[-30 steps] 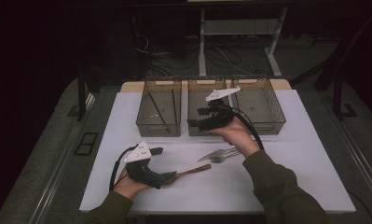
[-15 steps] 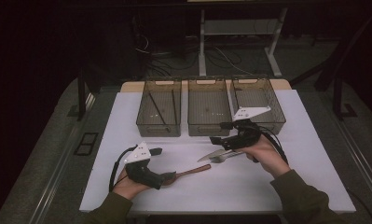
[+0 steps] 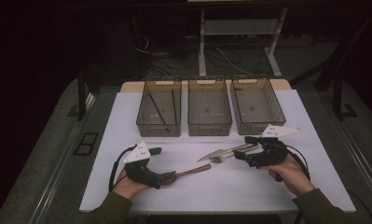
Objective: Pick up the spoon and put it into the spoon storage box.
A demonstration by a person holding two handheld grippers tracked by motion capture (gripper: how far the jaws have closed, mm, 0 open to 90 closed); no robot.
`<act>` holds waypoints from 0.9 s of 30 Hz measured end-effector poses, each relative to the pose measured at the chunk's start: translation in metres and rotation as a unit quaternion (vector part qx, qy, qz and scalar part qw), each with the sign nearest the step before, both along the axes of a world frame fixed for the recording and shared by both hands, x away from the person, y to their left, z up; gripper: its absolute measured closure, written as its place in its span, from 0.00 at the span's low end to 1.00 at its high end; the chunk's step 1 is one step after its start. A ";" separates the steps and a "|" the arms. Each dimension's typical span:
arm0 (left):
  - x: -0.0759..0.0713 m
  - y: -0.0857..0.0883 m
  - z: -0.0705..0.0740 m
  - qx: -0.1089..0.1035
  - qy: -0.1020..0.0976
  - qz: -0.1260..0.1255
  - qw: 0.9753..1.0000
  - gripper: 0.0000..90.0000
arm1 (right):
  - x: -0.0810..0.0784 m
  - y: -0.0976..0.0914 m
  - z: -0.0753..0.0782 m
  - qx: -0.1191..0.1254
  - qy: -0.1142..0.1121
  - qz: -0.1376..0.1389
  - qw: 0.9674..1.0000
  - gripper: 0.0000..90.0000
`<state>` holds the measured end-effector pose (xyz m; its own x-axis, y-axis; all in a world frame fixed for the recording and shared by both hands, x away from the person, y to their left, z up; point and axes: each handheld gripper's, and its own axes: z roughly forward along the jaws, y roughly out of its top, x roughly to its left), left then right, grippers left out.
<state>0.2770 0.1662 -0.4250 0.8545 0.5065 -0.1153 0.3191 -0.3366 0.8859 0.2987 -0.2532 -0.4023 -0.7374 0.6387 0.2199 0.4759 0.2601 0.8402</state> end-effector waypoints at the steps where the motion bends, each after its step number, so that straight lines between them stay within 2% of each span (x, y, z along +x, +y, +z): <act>1: 0.000 0.000 0.000 0.000 0.000 0.000 1.000 0.00 | -0.003 -0.003 -0.001 0.000 -0.003 -0.005 1.000 0.21; 5: 0.001 0.001 0.000 0.001 -0.001 0.001 1.000 0.00 | -0.011 -0.015 -0.007 0.003 -0.010 -0.023 1.000 0.21; 7: 0.001 0.001 0.001 0.004 -0.002 0.000 1.000 0.00 | -0.016 -0.019 -0.012 0.005 -0.009 -0.022 1.000 0.20; 11: 0.000 0.001 0.001 0.005 -0.002 0.002 1.000 0.00 | -0.026 -0.027 -0.021 -0.013 -0.020 -0.021 0.999 0.20; 14: 0.001 0.001 0.002 0.005 -0.003 0.003 1.000 0.00 | -0.031 -0.034 -0.026 -0.013 -0.018 -0.025 0.999 0.20; 16: 0.001 0.001 0.002 0.006 -0.003 0.004 1.000 0.00 | -0.035 -0.037 -0.029 -0.019 -0.025 -0.026 0.999 0.19; 22: 0.002 0.000 0.001 0.011 -0.003 0.005 1.000 0.00 | -0.041 -0.044 -0.038 -0.044 -0.039 -0.044 0.997 0.17; 27: 0.005 -0.001 0.003 0.014 -0.005 0.005 1.000 0.01 | -0.045 -0.045 -0.038 -0.034 -0.028 -0.050 0.998 0.17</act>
